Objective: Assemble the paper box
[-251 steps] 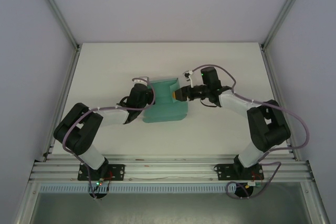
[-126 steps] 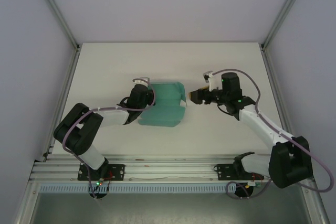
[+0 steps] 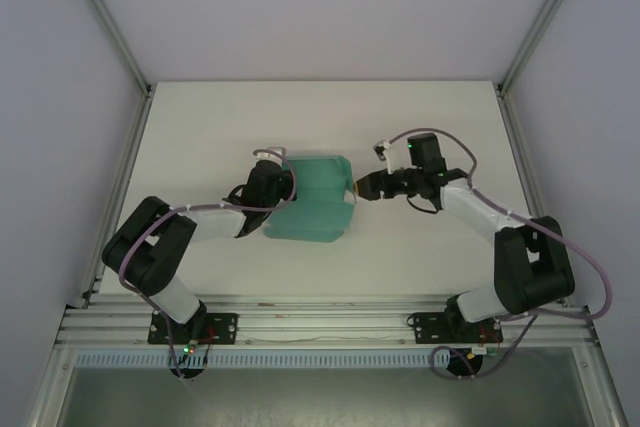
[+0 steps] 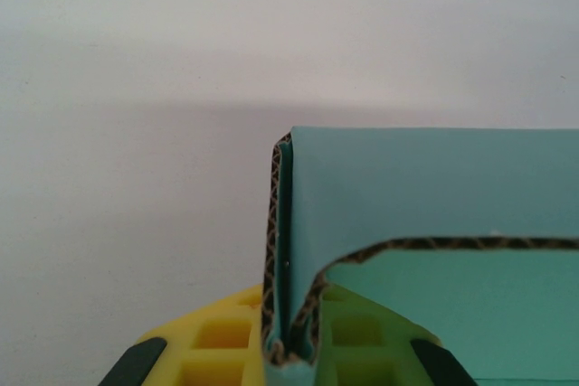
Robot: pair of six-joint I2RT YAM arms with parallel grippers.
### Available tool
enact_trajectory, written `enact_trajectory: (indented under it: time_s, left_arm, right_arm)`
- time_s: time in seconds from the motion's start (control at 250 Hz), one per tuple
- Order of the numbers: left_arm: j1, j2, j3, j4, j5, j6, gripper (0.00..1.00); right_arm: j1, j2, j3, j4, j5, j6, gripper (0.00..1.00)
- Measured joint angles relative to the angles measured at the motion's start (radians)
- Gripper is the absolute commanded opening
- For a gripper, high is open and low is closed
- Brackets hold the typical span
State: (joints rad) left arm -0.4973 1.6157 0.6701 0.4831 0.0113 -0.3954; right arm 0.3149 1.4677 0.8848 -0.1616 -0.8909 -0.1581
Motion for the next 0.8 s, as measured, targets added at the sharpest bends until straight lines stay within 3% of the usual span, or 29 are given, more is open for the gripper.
enact_trajectory:
  time_s: [0.32,0.684,0.799]
  left_arm:
    - [0.000,0.000,0.000,-0.003,-0.001,0.000,0.00]
    - [0.001,0.000,0.003,-0.044,-0.048,0.000,0.00]
    - [0.000,0.000,0.004,-0.057,-0.057,0.000,0.00]
  right_arm:
    - [0.089,0.124,0.112,0.008,0.076,0.018,0.55]
    - [0.243,0.206,0.161,0.054,0.429,0.140,0.57]
    - [0.276,0.214,0.162,0.072,0.481,0.165,0.48]
